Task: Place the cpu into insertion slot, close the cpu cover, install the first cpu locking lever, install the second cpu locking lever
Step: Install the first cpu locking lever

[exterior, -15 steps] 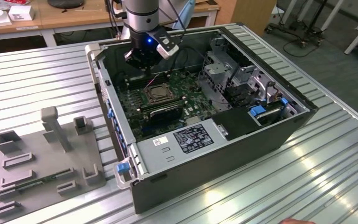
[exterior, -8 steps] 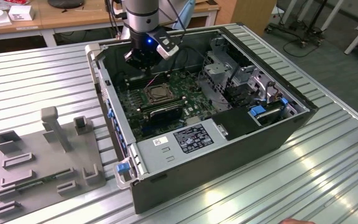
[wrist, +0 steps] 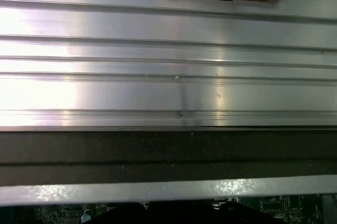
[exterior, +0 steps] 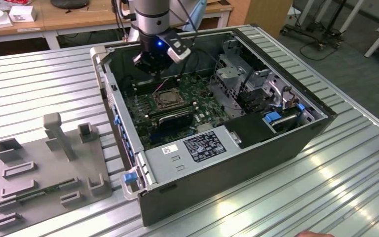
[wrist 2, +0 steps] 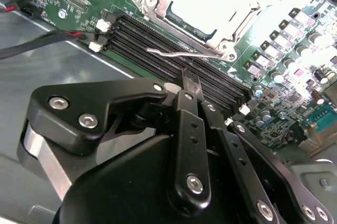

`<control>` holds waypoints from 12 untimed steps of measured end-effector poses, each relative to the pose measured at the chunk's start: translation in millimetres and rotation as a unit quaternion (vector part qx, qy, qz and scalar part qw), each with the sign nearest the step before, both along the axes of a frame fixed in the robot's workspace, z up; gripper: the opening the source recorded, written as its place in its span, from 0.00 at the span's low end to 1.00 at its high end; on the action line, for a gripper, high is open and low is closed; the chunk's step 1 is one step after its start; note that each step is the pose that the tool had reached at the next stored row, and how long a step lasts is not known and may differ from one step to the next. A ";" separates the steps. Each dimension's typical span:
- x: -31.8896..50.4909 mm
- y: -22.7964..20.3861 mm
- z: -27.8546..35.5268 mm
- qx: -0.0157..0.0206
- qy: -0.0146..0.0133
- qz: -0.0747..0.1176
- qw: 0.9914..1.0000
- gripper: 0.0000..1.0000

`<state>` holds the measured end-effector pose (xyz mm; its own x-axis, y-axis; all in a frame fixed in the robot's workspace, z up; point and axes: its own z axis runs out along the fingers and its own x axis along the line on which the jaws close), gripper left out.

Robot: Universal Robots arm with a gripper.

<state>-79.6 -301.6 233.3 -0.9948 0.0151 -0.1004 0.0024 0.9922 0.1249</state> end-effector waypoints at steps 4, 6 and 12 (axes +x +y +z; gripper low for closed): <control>1.6 -2.5 -0.1 0.000 0.000 -0.002 1.000 0.11; 1.8 -3.1 -0.8 0.000 0.000 -0.002 1.000 0.11; 2.5 -3.6 -4.7 0.000 0.000 -0.004 1.000 0.11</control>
<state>-77.1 -305.2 228.6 -0.9947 0.0233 -0.1004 0.0106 0.9921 0.1250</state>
